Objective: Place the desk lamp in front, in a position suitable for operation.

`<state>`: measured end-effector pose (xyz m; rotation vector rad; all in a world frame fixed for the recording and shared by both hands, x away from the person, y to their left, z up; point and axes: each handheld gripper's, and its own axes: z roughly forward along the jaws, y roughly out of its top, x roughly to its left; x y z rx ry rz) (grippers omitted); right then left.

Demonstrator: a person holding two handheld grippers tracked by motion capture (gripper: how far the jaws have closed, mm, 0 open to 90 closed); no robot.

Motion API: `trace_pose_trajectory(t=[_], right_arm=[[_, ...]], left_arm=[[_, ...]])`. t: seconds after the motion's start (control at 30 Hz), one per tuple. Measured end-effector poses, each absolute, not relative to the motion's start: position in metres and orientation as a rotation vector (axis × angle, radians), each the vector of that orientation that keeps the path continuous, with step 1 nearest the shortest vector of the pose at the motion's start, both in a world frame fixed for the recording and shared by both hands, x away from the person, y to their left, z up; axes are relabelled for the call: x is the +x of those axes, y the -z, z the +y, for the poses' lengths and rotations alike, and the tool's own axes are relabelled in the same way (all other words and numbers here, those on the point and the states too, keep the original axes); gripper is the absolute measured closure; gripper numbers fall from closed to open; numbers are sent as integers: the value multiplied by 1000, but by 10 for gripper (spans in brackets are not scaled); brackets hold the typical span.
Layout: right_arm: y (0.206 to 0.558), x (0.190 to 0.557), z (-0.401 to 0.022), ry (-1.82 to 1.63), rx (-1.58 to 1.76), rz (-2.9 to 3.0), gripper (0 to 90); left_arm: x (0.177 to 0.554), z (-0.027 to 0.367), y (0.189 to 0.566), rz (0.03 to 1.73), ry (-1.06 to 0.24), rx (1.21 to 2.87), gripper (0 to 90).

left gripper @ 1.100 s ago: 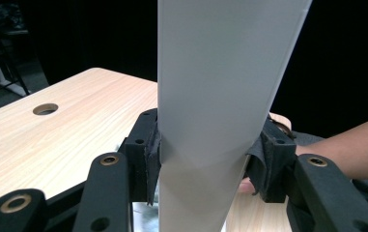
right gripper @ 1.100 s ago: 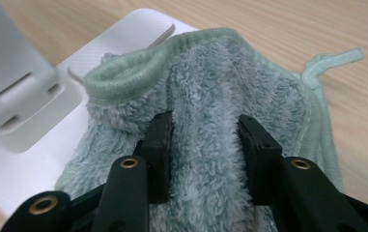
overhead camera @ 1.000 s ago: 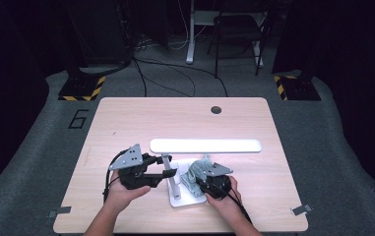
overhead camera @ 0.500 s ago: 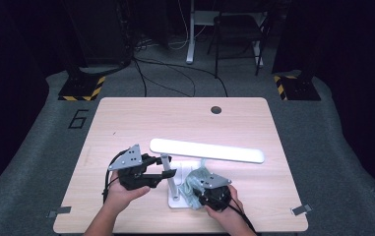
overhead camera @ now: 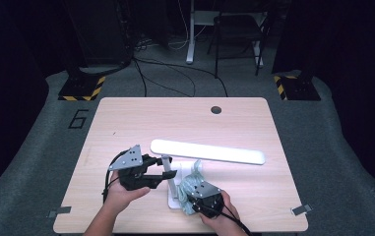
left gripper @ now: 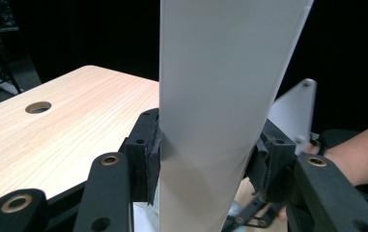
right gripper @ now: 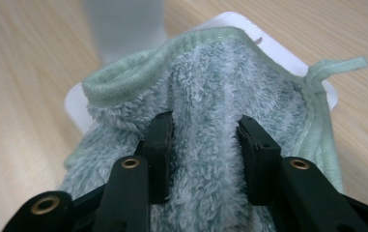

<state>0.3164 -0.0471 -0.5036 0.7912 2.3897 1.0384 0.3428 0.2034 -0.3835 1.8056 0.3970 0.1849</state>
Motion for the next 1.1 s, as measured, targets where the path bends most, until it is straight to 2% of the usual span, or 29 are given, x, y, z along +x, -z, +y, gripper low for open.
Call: trace_pose_trajectory(t=[0.77,1.1], right_arm=[[507,403,-38,-1035,1016,2263,612],[506,430,-28,-996,1112,2208,614]], left_arm=[[343,204,384,390,-171,1803,521],[344,204,384,385,-176,1800,521]])
